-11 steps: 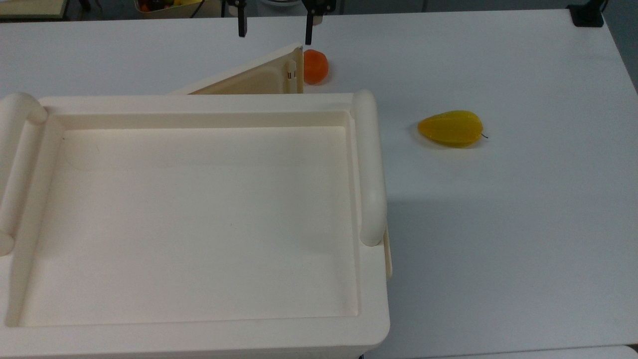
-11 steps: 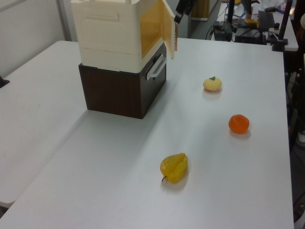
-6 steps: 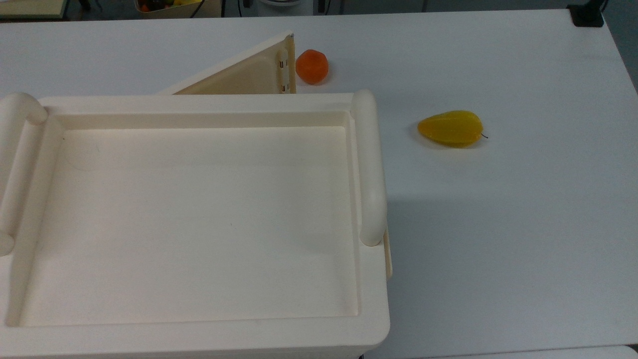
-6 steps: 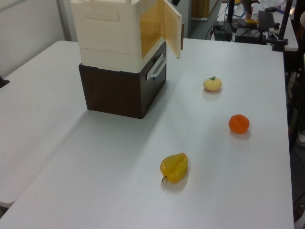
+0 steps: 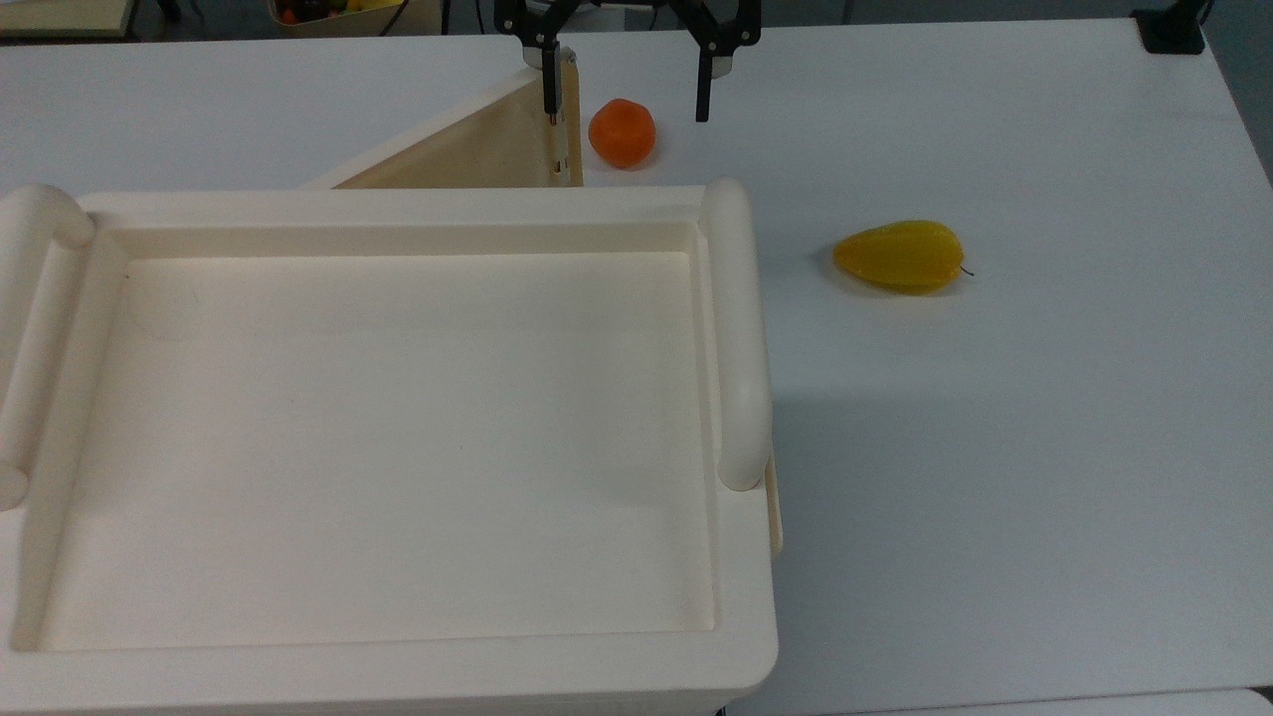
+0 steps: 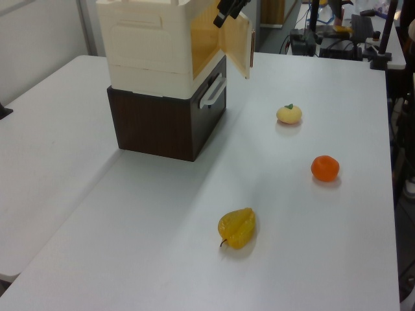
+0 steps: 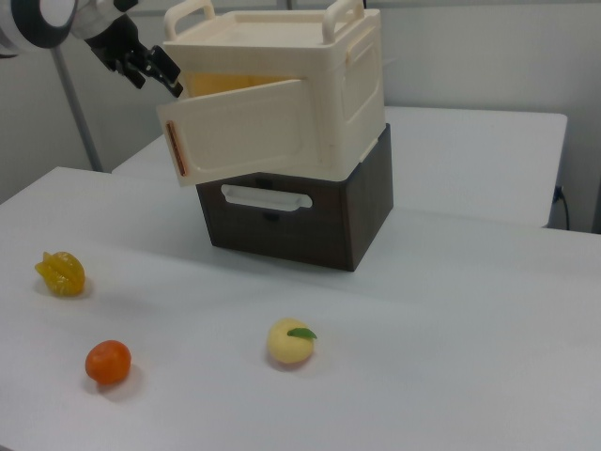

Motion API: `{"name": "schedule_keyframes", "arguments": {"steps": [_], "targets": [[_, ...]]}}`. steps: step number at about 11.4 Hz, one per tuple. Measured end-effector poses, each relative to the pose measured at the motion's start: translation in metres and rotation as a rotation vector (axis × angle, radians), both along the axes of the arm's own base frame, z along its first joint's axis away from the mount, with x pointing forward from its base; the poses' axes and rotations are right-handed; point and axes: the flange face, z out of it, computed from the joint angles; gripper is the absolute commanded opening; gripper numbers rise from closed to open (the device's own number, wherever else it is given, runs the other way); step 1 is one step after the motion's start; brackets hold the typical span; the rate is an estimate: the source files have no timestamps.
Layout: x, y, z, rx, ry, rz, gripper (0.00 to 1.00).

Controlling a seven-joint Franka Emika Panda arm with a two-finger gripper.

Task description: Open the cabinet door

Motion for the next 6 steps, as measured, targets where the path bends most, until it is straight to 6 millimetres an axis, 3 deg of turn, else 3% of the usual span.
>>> {"name": "schedule_keyframes", "arguments": {"steps": [3,6], "targets": [[0.0,-0.006,-0.014,-0.016,0.069,-0.014,1.0],[-0.012,-0.038,-0.016,-0.054,0.202,-0.043,1.0]]}}
